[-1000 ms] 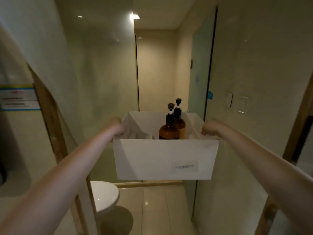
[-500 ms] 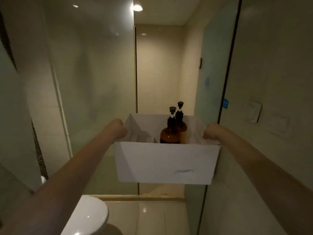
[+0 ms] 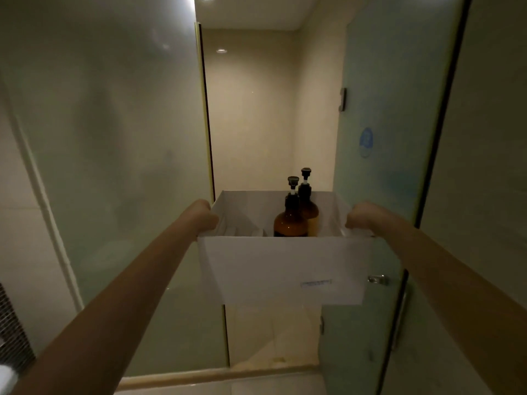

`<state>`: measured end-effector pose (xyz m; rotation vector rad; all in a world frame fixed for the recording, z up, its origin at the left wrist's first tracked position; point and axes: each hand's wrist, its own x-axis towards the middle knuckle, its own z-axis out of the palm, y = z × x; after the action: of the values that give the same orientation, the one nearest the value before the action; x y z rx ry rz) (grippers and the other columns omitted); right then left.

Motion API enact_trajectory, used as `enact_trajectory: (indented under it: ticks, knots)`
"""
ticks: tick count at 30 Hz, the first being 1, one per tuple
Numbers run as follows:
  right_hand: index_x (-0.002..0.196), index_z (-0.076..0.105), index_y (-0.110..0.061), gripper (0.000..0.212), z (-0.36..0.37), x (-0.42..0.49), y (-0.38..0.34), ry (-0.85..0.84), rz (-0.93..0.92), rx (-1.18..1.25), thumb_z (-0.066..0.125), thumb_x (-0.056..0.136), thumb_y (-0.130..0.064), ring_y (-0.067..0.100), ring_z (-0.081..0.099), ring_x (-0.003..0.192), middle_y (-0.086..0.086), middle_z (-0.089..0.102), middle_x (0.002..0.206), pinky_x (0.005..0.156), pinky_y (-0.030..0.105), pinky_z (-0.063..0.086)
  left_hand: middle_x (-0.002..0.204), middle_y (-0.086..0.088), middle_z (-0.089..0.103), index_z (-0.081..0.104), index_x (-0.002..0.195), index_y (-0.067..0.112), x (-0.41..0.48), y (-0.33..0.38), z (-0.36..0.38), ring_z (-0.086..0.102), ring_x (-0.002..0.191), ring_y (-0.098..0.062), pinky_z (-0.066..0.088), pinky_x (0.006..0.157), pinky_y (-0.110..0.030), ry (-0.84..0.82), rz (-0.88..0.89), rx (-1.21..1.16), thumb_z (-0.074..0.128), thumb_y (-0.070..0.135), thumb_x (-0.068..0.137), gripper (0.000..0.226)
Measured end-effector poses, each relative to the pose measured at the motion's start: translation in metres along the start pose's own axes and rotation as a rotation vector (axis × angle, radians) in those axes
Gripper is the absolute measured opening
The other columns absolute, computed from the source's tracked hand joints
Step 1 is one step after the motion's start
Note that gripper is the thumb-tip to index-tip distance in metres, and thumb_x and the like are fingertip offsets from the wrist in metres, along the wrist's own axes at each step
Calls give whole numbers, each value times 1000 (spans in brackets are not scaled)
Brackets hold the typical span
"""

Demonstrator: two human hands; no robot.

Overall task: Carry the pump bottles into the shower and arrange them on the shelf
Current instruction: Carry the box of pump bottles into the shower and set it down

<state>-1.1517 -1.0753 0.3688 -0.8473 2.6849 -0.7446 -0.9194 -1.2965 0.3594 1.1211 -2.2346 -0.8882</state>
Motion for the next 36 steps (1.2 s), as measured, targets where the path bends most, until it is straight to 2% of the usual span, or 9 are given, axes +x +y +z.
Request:
enact_trajectory:
  ticks: [4,7,11,14,17,20,29,33,36]
  knots:
    - [116,54,14,31,9,69,-13,-1,3,33,51,88,3,30,53,78,31,55,121,47,28,41,58,-11,44,48,55,2,70,-5,18,43,52,-19,30,48,-25,-7,2,-4,47,-12,74,23]
    - [116,54,16,30,18,127,-23,-11,0,43,50,88,4,30,53,71,29,56,110,47,26,38,59,-9,44,47,56,4,123,-9,32,42,52,-18,29,48,-24,-12,0,-8,53,-5,67,15]
    - [113,55,17,29,26,201,-34,-32,-3,54,52,86,6,22,45,53,22,51,92,44,22,32,67,-12,46,47,63,5,201,-15,51,46,63,-23,30,51,-25,16,-9,30,49,-10,76,19]
    - [112,55,19,30,29,257,-45,-48,-7,27,53,86,6,24,48,58,21,51,92,34,19,33,66,-11,46,53,73,-2,257,-17,63,44,59,-21,29,50,-24,34,-9,46,50,-9,74,8]
    - [112,53,21,29,29,307,-58,-39,-14,34,53,86,7,28,51,66,22,49,93,20,11,25,64,-11,45,55,75,-4,308,-20,73,41,55,-20,27,50,-23,30,-9,32,50,-10,73,8]
    - [114,53,19,30,31,352,-70,-32,6,46,54,87,6,28,51,74,23,49,95,26,17,33,63,-10,43,49,61,3,359,-22,80,42,59,-22,26,50,-23,31,-14,56,52,-9,73,17]
    - [114,55,15,30,45,470,-97,9,58,26,53,88,1,30,53,83,21,50,97,44,25,33,64,-12,46,47,61,5,497,-22,108,47,63,-25,32,51,-26,-27,23,34,51,-7,74,19]
    - [111,55,17,27,49,520,-110,17,75,73,51,87,4,33,53,84,25,50,98,45,26,35,59,-10,42,44,57,4,551,-18,118,41,52,-20,30,42,-22,-41,45,47,49,-9,75,23]
    - [100,57,13,17,50,551,-114,22,77,92,52,87,4,33,52,81,24,50,95,45,26,34,57,-9,40,43,54,4,586,-8,123,38,49,-19,24,26,-13,-44,88,43,48,-10,75,26]
